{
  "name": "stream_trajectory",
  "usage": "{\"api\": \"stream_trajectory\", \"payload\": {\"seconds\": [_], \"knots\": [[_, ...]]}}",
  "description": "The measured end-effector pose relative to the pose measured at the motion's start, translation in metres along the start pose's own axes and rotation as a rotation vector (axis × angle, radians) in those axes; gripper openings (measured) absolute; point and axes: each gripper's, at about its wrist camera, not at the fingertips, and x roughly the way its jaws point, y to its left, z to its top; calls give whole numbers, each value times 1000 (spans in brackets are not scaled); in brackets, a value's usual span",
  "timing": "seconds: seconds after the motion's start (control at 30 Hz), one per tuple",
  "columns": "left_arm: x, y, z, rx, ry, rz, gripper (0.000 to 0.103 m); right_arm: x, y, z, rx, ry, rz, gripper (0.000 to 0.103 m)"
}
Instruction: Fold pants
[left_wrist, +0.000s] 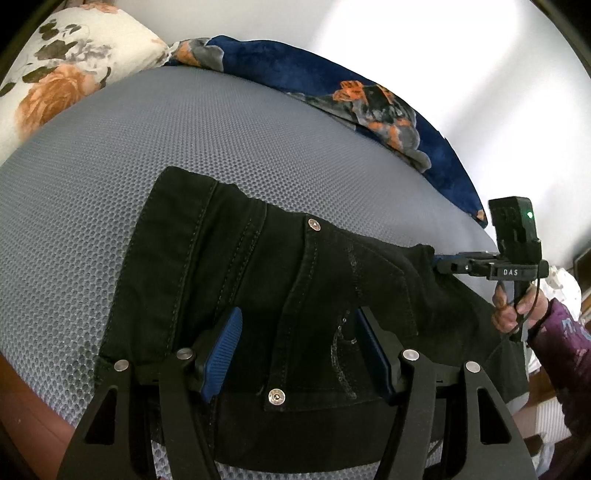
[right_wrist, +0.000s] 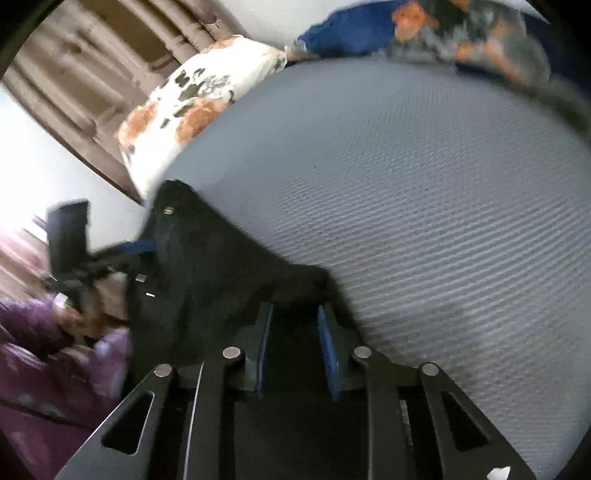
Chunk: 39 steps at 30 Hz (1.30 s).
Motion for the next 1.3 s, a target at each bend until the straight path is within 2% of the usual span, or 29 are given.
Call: {"api": "stream_trajectory", "payload": {"seconds": [0.13,0.3,0.5,0.6,0.67,0.7,0.8,0.87,1.13,1.2,1.3], "knots": [[1,3,3,-22,11,-13,64,0,-10,0,19,22,-4,27],[0,1,0,-15,12,-8,64,13,-5,2,8,68,64,28],[1,-2,-2,4,10,-2,64,18,-7,13,22,43,115,28],[1,-3,-2,13,10,0,65,23,-5,14,3,46,79,21],[2,-4,-1,14,12,-5,67,21,-3,14,-3,24,64,17],[2,-4,-1,13,12,-6,67,19,-2,13,-4,6,55,10],[2,-2,1,16,4,-16,68,10,-16,13,77,-51,88,8],[1,1,0,19,-2,-25,68,11,-25,10,114,-75,76,5],[-6,4,3,5,-23,-41,68,12,-26,9,128,-149,-13,4],[-6,6,2,-3,-25,-46,68,14,-19,9,88,-147,-53,4],[-8,10,0,-19,-25,-51,68,11,-33,6,172,-169,-3,8]]}}
